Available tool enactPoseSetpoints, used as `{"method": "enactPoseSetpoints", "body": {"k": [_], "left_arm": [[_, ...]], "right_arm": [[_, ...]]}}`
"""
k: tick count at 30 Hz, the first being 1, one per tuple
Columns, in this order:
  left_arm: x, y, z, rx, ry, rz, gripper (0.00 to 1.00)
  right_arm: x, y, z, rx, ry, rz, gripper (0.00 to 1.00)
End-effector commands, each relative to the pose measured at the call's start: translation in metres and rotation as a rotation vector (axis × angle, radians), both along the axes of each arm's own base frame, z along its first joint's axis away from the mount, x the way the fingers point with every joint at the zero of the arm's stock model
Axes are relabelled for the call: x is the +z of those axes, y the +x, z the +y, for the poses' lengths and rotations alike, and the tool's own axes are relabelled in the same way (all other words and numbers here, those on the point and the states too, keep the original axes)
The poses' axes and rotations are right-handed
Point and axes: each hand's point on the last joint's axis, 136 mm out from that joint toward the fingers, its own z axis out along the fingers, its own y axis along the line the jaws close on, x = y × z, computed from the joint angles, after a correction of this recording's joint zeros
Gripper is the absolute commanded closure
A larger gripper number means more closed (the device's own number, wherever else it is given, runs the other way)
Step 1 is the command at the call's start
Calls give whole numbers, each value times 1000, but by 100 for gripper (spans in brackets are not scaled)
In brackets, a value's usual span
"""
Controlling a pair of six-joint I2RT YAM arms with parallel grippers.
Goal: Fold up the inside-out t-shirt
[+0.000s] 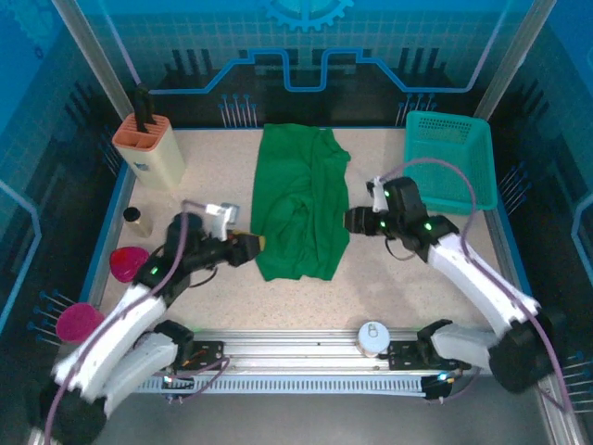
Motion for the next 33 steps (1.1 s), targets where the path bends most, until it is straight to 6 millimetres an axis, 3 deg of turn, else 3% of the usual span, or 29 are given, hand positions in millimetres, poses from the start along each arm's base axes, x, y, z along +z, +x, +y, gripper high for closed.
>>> {"method": "enactPoseSetpoints", "body": {"k": [1, 3, 5, 7, 11, 14, 16, 18, 20, 23, 26, 30, 33], "left_arm": [[-5, 37, -24, 68, 50, 55, 49], [-34, 49, -29, 150, 93, 173, 44], [-71, 49, -21, 251, 139, 343, 41], [-103, 35, -16, 287, 178, 474, 40], [-150, 2, 1, 352, 234, 660, 40], [-176, -10, 2, 346, 226, 701, 43], [-188, -14, -9, 260, 223, 708, 51], [-203, -16, -4, 261, 293, 741, 54], [-211, -15, -5, 260, 299, 743, 61], [-215, -18, -5, 272, 274, 748, 99], [-207, -32, 14, 288, 341, 740, 100], [-176, -56, 44, 316, 404, 688, 100], [-160, -78, 58, 329, 371, 664, 100]], "right_arm": [[-19, 29, 15, -33, 56, 80, 46], [-32, 44, 25, -49, 74, 116, 46], [-51, 40, 37, -30, 55, 188, 46], [-70, 20, 55, 39, -16, 235, 42], [-120, -22, 63, 61, -143, 324, 37], [-158, -49, 67, 61, -144, 432, 54], [-171, -66, 62, 64, -168, 463, 75], [-169, -75, 60, 66, -129, 460, 87], [-164, -84, 54, 56, -119, 472, 99], [-149, -100, 50, 60, -69, 487, 100], [-136, -118, 48, 61, -13, 527, 100], [-147, -140, 11, -39, -132, 600, 100], [-152, -147, -6, -100, -149, 617, 88]]}}
